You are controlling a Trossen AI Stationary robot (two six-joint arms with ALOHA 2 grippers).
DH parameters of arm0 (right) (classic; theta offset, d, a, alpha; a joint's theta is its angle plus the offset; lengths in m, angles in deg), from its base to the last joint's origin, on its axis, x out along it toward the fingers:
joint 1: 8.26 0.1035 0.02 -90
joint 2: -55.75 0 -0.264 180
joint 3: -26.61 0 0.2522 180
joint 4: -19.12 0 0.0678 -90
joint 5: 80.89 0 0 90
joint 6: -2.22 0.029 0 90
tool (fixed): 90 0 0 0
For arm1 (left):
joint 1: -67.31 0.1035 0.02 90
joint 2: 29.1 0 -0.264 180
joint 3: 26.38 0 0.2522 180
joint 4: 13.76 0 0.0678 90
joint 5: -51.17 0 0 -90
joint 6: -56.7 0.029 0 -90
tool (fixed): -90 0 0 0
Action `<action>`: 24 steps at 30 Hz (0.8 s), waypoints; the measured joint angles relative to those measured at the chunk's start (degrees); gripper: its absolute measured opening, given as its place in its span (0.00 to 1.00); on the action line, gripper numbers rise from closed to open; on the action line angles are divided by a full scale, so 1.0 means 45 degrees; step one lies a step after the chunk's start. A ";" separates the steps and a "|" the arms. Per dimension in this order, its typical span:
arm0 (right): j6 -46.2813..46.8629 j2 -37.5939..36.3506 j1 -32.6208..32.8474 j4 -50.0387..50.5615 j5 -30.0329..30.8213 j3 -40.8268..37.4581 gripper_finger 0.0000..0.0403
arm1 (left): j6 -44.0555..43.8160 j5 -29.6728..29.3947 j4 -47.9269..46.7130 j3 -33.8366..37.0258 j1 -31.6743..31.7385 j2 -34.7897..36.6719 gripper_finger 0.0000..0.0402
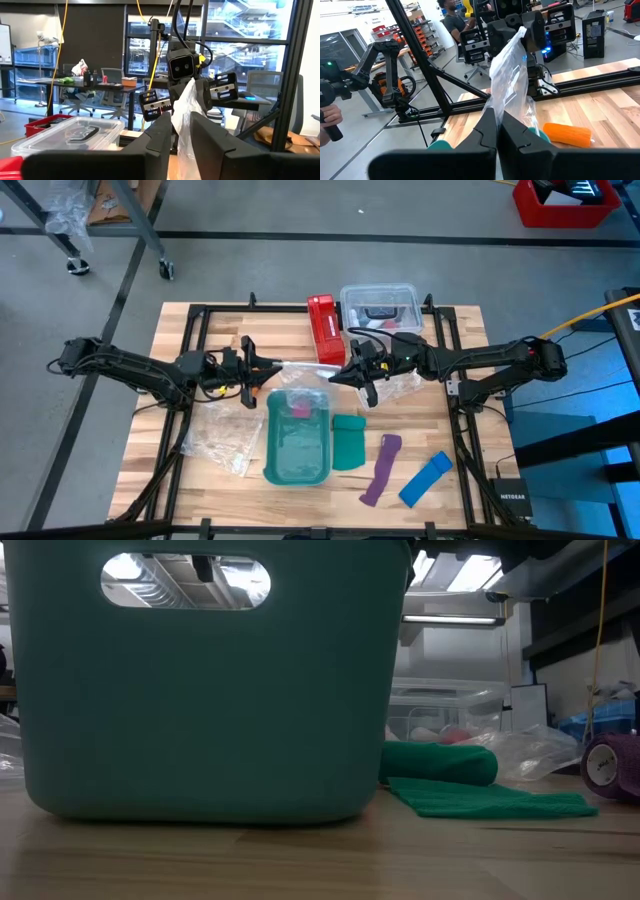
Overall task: Roll bandage
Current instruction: Open the transparent zip bag
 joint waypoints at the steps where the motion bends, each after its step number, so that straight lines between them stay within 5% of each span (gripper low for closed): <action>1: 0.0000 0.0000 0.0000 0.0003 0.0001 0.0000 0.00 | 0.0000 0.0000 0.0000 0.0000 0.0000 0.0000 0.12; 6: 0.0521 0.0000 0.0000 0.0009 -0.0099 0.0000 0.03 | 0.0221 0.0000 0.0000 0.0000 0.0000 0.0000 0.01; 20: 0.1773 0.0000 0.0000 0.0028 -0.0101 0.0000 0.13 | 0.0709 -0.0005 -0.0047 0.0000 0.0032 0.0025 0.00; 24: 0.1773 0.0000 0.0000 -0.0023 -0.0108 0.0000 0.21 | 0.0680 -0.0009 -0.1824 -0.0481 0.0039 0.0458 0.00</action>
